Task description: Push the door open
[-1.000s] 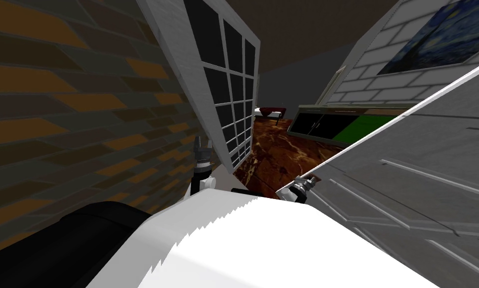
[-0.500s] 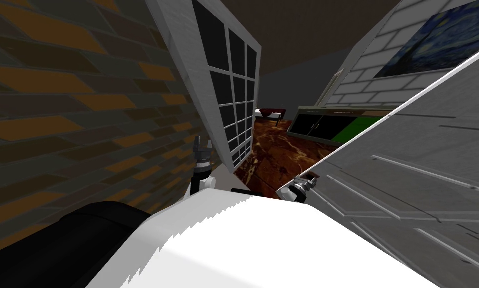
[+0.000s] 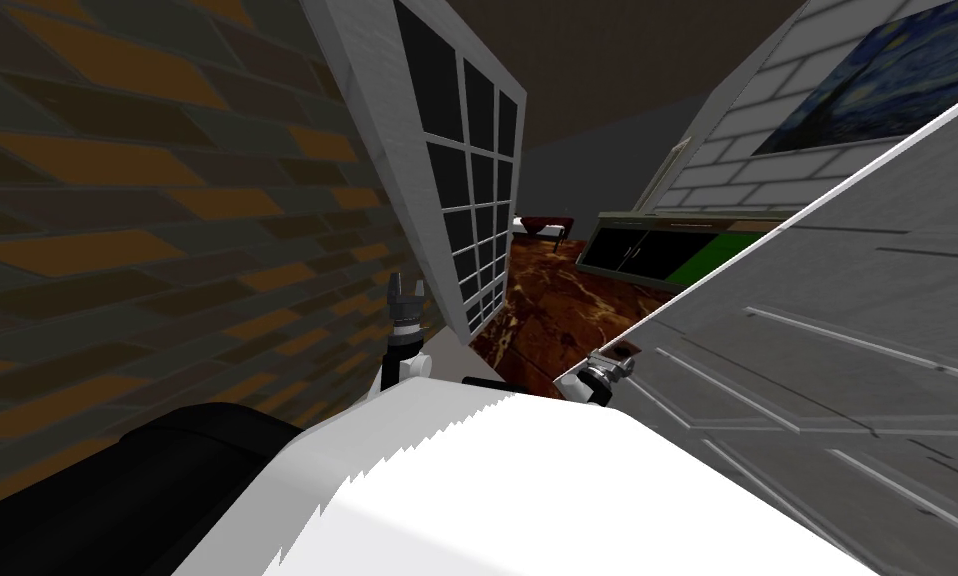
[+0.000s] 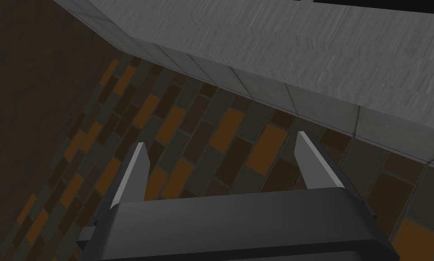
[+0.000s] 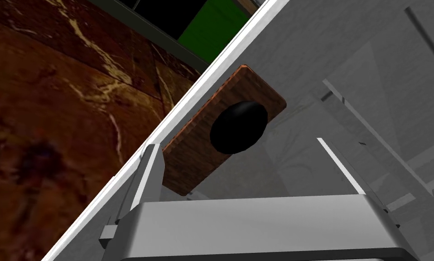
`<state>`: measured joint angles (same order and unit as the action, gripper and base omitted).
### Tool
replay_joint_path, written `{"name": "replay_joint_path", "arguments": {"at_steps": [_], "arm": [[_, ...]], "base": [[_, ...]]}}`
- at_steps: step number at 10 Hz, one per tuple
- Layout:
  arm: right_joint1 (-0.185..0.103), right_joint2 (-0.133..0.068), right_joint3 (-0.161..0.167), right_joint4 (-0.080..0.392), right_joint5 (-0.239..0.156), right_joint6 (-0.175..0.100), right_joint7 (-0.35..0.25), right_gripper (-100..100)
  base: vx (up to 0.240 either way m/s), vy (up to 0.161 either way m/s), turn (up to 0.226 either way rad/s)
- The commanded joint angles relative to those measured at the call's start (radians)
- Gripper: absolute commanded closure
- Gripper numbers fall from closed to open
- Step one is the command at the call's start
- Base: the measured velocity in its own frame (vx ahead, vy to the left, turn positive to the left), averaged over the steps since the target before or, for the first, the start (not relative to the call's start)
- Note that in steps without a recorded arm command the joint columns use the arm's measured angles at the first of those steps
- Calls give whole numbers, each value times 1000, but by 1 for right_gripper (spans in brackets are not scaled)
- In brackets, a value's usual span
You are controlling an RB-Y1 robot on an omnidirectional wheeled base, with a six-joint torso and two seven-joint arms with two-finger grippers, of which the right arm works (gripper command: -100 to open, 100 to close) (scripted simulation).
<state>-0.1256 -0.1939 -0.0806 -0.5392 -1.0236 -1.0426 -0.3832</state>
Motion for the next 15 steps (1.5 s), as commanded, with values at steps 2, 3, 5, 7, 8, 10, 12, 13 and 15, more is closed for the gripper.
{"name": "replay_joint_path", "arguments": {"at_steps": [2, 3, 5, 7, 8, 10, 12, 13, 15], "arm": [[-3, 5, -12, 0, 5, 1, -72, -100], [-5, 8, -19, 1, 8, 1, -98, -100], [-7, 12, -27, 1, 11, 2, -150, -100], [-9, 15, -35, 2, 14, 2, -197, -100], [-11, 18, -42, 3, 17, 2, -223, -100], [-13, 22, -50, 3, 20, 3, -275, -100], [-15, 25, -57, 4, 23, 3, -321, -100], [-17, 28, -65, 4, 25, 4, -347, -100], [-19, 31, -72, 5, 28, 4, -398, -100]], "base": [[-30, 17, 8], [-42, 31, 19], [-32, 27, 7], [-30, 19, 10], [-50, 36, 18], [-29, 24, 7], [-23, 18, 8], [-44, 28, 21], [-32, 24, 7]]}}
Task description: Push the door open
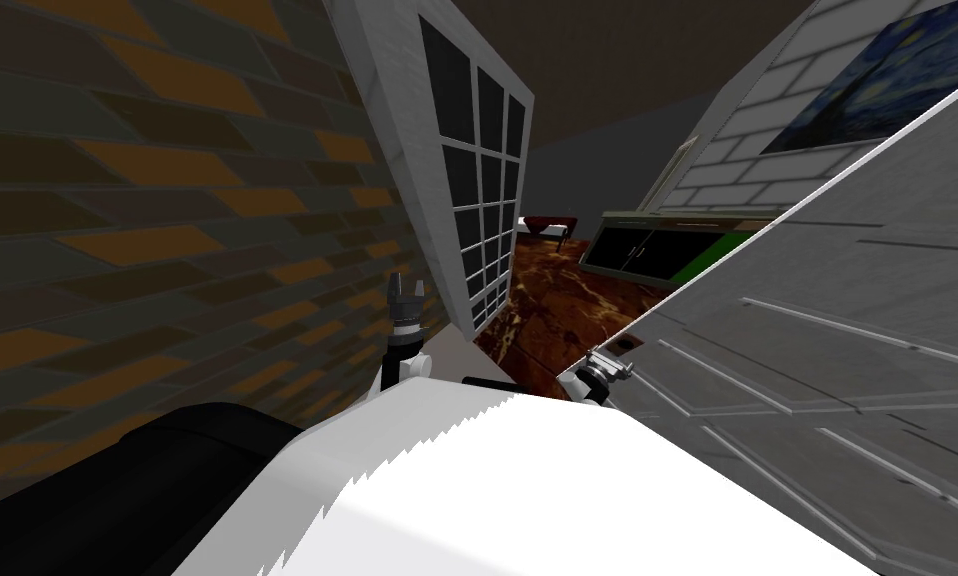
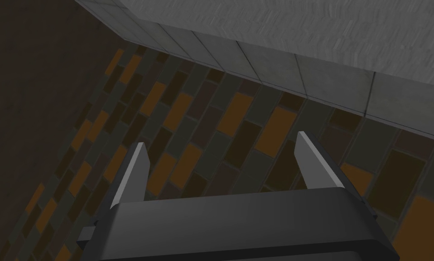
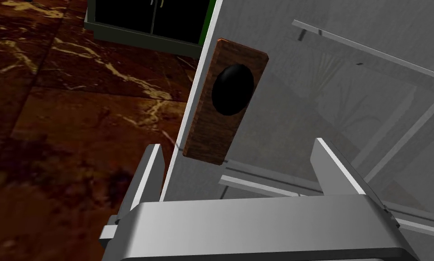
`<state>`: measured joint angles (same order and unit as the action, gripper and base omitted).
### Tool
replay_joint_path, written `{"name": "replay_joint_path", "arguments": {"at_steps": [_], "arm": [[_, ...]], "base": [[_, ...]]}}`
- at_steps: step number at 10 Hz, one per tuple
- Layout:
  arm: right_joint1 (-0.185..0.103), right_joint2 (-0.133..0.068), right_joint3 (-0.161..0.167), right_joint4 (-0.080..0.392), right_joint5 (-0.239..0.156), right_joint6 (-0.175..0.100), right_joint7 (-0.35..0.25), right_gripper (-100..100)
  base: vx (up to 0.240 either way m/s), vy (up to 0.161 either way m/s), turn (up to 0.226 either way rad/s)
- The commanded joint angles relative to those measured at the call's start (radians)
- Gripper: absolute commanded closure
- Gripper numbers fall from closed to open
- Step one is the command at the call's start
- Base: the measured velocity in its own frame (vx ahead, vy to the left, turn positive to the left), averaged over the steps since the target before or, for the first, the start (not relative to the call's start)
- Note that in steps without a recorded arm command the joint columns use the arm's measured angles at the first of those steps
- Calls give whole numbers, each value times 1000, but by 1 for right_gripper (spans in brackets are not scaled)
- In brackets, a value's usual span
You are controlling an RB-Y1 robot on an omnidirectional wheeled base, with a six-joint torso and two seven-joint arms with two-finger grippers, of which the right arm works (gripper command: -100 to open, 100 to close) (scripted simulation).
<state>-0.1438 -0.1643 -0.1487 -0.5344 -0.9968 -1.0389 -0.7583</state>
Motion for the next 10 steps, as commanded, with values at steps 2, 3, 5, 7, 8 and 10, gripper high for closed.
{"name": "replay_joint_path", "arguments": {"at_steps": [2, 3, 5, 7, 8, 10], "arm": [[-3, 5, -11, 0, 4, 1, -60, -100], [-4, 8, -18, 1, 7, 1, -96, -100], [-8, 13, -31, 2, 12, 2, -152, -100], [-11, 18, -42, 2, 17, 3, -206, -100], [-12, 21, -47, 3, 19, 4, -230, -100], [-15, 25, -56, 3, 22, 4, -266, -100]], "base": [[-35, 24, 11], [-27, 28, 11], [-42, 30, 15], [-42, 31, 14], [-41, 28, 13], [-34, 29, 10]]}}
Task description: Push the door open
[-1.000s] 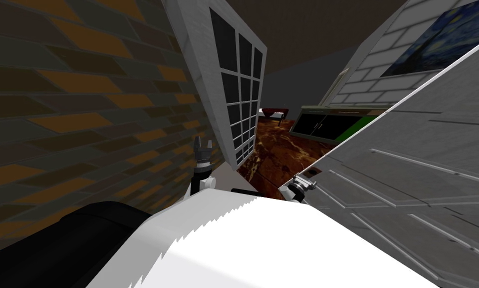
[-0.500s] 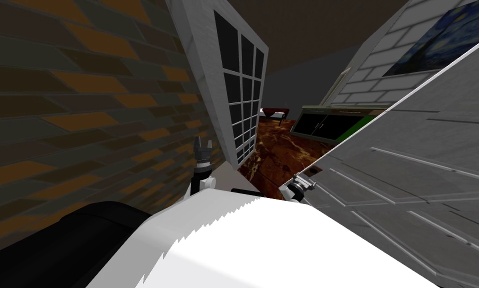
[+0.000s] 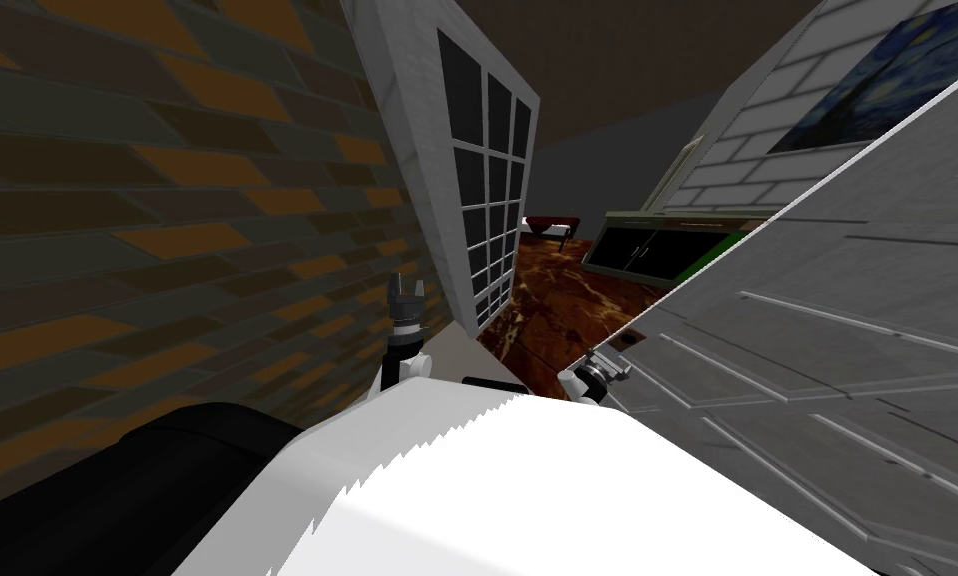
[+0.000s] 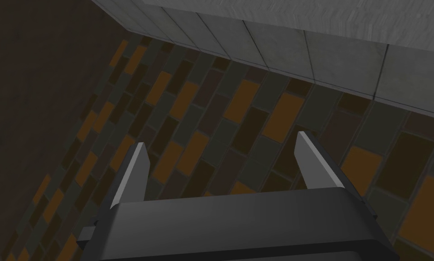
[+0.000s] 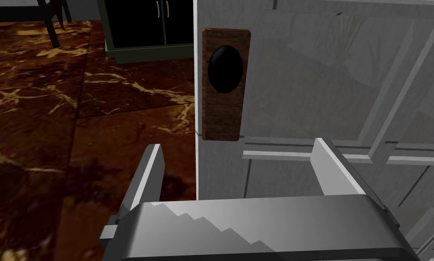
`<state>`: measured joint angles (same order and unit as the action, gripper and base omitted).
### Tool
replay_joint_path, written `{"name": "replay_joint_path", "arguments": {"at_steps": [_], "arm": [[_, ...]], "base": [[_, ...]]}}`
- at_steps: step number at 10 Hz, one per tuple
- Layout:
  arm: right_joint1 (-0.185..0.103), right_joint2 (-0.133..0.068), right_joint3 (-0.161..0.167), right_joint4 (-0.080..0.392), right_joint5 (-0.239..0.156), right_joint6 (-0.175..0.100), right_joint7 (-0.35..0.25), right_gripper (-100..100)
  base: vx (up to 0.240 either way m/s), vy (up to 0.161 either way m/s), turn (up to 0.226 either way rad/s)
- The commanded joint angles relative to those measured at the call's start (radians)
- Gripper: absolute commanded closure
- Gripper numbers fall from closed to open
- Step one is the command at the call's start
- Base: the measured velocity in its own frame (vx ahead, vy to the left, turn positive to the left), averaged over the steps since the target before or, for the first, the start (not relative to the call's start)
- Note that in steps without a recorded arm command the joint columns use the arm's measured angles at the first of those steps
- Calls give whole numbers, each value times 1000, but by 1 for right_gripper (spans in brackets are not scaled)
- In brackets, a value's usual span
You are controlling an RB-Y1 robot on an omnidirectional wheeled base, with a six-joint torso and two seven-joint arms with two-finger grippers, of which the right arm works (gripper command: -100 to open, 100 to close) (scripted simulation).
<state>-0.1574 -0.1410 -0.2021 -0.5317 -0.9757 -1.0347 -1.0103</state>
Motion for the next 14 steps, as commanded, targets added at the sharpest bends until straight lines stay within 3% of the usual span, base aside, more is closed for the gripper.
{"name": "replay_joint_path", "arguments": {"at_steps": [1, 3, 5, 14], "arm": [[-2, 3, -6, 1, 3, 0, -28, -100], [-4, 7, -15, 1, 6, 1, -62, -100], [-1, 2, -14, 1, 4, 2, -58, -100], [7, -17, -18, 7, -2, 7, -74, -100]], "base": [[-25, 27, 8], [-32, 23, 11], [21, -41, 4], [122, -158, 18]]}}
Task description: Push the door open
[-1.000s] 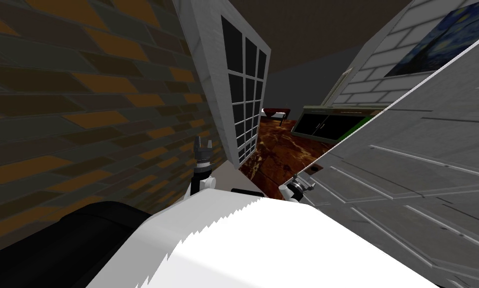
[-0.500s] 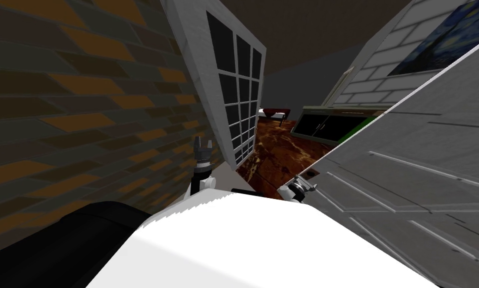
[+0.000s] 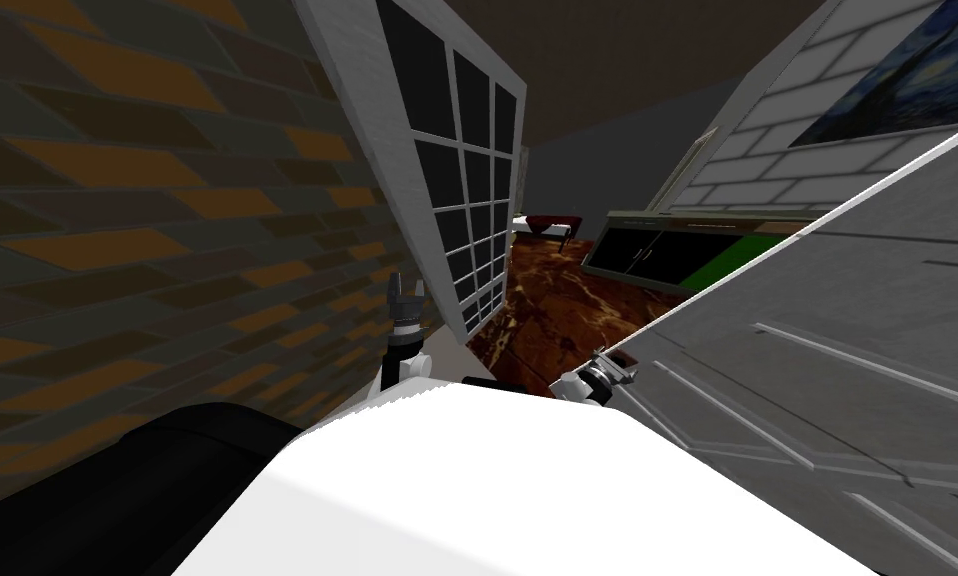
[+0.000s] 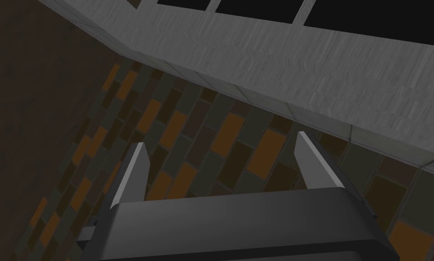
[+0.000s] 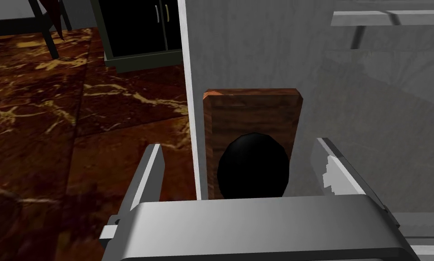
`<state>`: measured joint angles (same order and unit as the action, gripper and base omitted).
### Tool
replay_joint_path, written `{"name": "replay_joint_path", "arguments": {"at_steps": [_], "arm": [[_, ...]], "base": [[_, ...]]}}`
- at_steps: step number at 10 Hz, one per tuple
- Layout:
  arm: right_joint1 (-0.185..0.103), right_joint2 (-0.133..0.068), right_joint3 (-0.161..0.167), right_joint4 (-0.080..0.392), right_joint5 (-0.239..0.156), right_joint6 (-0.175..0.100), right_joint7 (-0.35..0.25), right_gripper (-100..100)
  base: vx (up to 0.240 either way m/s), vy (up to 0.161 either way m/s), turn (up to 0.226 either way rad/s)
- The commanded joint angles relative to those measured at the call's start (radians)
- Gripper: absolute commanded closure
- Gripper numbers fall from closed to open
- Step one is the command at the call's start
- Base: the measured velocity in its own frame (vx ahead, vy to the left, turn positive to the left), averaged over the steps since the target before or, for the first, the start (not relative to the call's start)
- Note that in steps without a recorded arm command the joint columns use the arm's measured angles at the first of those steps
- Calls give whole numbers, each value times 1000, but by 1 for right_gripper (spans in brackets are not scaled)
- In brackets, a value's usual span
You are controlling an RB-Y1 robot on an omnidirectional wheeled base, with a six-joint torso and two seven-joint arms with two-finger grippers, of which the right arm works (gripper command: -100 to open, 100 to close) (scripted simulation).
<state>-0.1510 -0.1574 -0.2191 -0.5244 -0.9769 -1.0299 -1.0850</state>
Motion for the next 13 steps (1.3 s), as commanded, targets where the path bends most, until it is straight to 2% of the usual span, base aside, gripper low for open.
{"name": "replay_joint_path", "arguments": {"at_steps": [1, 6, 11, 12, 13], "arm": [[0, -1, 0, 0, 0, 2, 0, 100], [0, -1, 0, 0, 0, 2, 0, 100], [12, -20, -40, 15, -41, -9, 3, 100], [12, -20, -40, 15, -41, -9, 3, 100], [15, -27, -55, 20, -56, -14, 3, 100]], "base": [[-7, 19, -7], [-9, 12, -3], [143, -97, -41], [126, -85, -34], [156, -96, -48]]}}
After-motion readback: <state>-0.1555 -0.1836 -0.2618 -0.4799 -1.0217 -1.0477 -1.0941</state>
